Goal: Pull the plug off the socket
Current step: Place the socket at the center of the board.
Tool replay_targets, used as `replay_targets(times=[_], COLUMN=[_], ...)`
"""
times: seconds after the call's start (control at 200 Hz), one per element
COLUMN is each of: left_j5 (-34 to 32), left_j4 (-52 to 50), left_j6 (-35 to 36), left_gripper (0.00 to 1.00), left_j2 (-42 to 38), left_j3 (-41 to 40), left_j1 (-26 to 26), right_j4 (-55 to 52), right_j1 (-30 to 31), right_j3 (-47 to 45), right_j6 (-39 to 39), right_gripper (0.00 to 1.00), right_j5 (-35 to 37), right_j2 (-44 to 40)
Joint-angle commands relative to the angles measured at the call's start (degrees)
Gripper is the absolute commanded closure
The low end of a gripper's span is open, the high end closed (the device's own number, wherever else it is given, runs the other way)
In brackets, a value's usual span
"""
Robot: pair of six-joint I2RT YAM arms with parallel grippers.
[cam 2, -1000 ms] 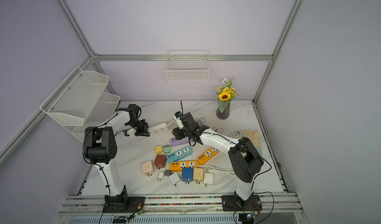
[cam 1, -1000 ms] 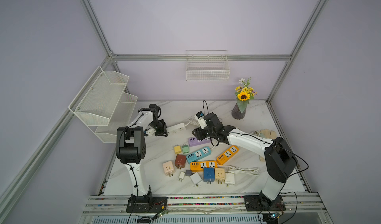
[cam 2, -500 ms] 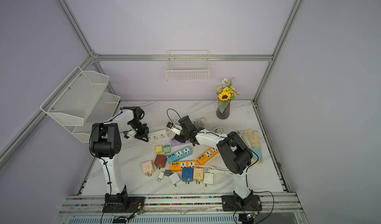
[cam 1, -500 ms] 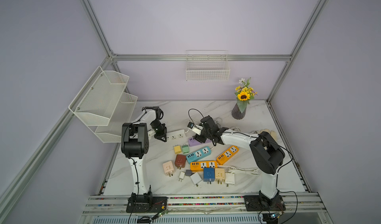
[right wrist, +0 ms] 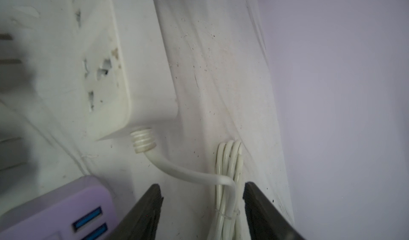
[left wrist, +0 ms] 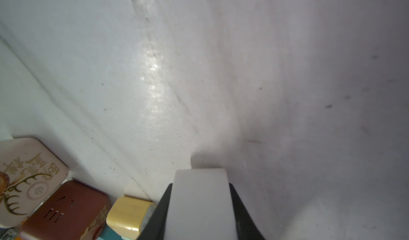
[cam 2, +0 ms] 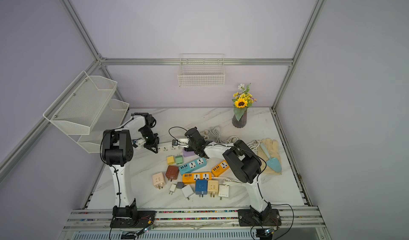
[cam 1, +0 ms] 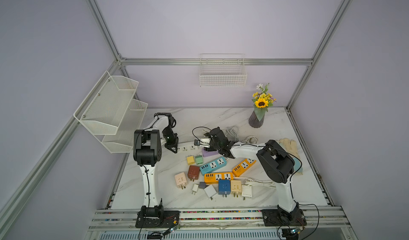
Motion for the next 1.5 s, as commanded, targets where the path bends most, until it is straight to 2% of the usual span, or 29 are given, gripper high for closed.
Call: replay_targets(times=[0.0,0.275,0.375,0.54,0.72,0.85,0.98,1.06,1.355,1.42,1.495], left_j5=[-0.25,-0.57,-0.64,-0.44,-0.26,-0.18,-0.26,-0.53,-0.81,-0.57,-0.27], left_j4=[-2.73,-2.77,-2.81,-2.90,-2.86,-2.81,-2.81,-3.13,-2.95,-2.43,-1.44], left_j6=[1.06,1.73,1.91,2.28,2.63,2.74,3.07,3.33,3.68,4.54,5.59], left_gripper=[0.95,0.95,0.95,0.95,0.95,0.95,0.96,0.96,0.96,0.86,0.55], left_j2=[0.23,0.82,0.93,1.46,1.45,1.18,0.99,1.03,0.55,0.65,0.46], left_j3=[1.56,2.13,2.43,3.52,4.34,4.86,4.75,4.70,4.86,5.21,5.61], left_j1=[0.16,0.31,0.53,0.78,0.86,0.86,0.86,0.86,0.86,0.81,0.83], right_j4=[-5.32,-6.94,-7.96,-9.21,-8.70,-7.85,-6.49,-6.08,-6.95,-7.62,-10.07], right_j1=[0.22,1.65,2.29,2.84,2.79,2.81,2.66,2.45,2.62,2.71,2.74], right_j3=[2.15,4.50,6.03,6.88,6.82,7.14,7.50,7.75,9.64,9.85,10.71], right_j6=[-2.77,-4.79,-4.67,-4.21,-3.35,-3.19,-3.24,-3.48,-2.84,-2.95,-2.26], right_gripper=[0.41,0.51,0.58,0.61,0.76,0.76,0.63,0.63,0.89,0.96,1.00], right_j5=[-2.02,-3.92,-5.23,-6.25,-5.41,-3.82,-1.30,-0.81,-1.47,-1.93,-3.72], right_j2=[1.56,3.33,4.37,5.01,5.77,6.78,8.11,8.42,9.08,8.43,7.61])
